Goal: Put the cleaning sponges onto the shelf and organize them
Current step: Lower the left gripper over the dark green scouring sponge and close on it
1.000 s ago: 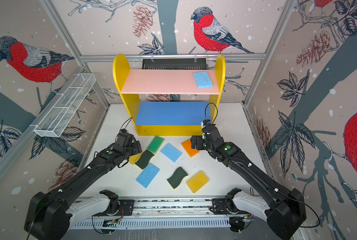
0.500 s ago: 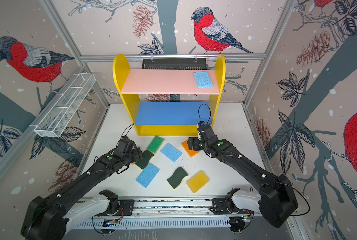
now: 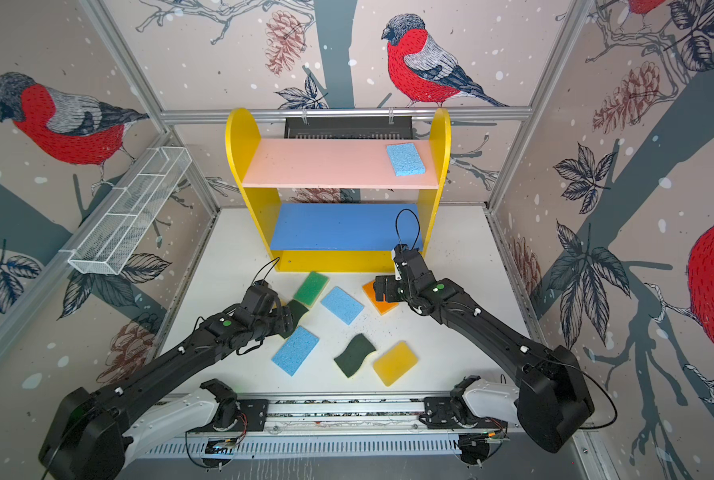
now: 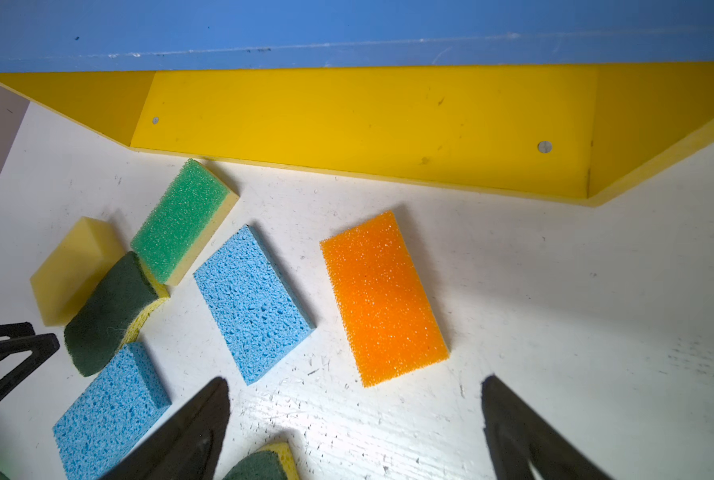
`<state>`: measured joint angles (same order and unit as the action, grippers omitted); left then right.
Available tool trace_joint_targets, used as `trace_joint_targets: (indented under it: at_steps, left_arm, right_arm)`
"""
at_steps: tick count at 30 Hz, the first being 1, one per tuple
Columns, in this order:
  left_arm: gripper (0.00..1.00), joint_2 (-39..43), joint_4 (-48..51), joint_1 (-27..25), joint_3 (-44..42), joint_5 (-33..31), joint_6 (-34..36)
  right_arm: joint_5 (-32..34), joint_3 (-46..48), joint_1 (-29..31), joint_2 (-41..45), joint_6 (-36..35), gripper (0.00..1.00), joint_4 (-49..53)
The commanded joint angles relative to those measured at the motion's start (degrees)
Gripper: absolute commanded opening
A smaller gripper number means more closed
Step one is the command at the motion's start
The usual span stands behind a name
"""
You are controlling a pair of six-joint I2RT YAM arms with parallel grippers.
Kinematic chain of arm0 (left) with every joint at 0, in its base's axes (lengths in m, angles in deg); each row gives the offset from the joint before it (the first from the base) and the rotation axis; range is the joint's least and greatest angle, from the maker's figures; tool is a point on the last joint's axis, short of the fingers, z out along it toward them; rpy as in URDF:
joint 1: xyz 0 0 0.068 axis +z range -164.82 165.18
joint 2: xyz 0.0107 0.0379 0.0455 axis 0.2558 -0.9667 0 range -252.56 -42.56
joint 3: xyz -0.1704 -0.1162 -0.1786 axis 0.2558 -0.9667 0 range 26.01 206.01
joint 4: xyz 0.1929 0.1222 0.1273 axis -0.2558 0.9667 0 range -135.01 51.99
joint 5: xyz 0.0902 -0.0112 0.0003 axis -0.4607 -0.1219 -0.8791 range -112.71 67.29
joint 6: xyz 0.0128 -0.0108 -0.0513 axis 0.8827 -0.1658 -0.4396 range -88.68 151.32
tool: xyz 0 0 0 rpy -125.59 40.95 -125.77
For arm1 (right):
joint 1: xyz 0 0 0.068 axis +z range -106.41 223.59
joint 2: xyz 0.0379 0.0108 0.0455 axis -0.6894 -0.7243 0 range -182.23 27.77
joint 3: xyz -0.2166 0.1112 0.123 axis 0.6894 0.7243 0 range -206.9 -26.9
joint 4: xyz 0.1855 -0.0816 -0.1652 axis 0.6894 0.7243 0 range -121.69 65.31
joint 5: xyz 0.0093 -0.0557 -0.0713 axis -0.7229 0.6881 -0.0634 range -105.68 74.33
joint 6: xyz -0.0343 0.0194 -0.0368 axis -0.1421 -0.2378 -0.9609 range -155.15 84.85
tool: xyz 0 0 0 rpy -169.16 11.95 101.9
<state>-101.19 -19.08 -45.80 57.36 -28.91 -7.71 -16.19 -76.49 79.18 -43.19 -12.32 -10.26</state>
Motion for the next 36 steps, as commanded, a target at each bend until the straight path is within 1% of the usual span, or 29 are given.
trace_joint_targets:
  at_steps: [1, 5, 14, 24, 30, 36]
  left_arm:
    - [0.8, -0.4, -0.1, -0.9, -0.5, 0.0, -1.1]
    - [0.8, -1.3, 0.7, -2.8, -0.8, -0.4, -1.9]
    - [0.81, -1.5, 3.8, -10.8, 0.1, -0.4, -3.7]
    - [0.83, -0.8, 8.5, -16.2, 1.0, -2.9, -7.9]
    - [0.81, -1.1, 8.9, -18.7, 1.8, -2.7, -7.8]
    - [0.82, -1.6, 6.8, -23.1, 4.0, -2.7, -6.2]
  right_arm:
    - [-0.5, 0.1, 0.0, 0.0, 0.5, 0.95, -1.0]
    - [-0.5, 0.3, 0.0, 0.0, 0.5, 0.95, -0.9]
    - [0.0, 0.7, -0.1, 0.1, 0.3, 0.95, -0.8]
    - [0.0, 0.9, -0.1, 0.5, -0.3, 0.95, -0.7]
    - [-0.1, 1.1, -0.2, 0.7, -0.7, 0.95, -0.6]
    - [-0.2, 2.1, -0.3, 1.5, -0.6, 0.95, -0.8]
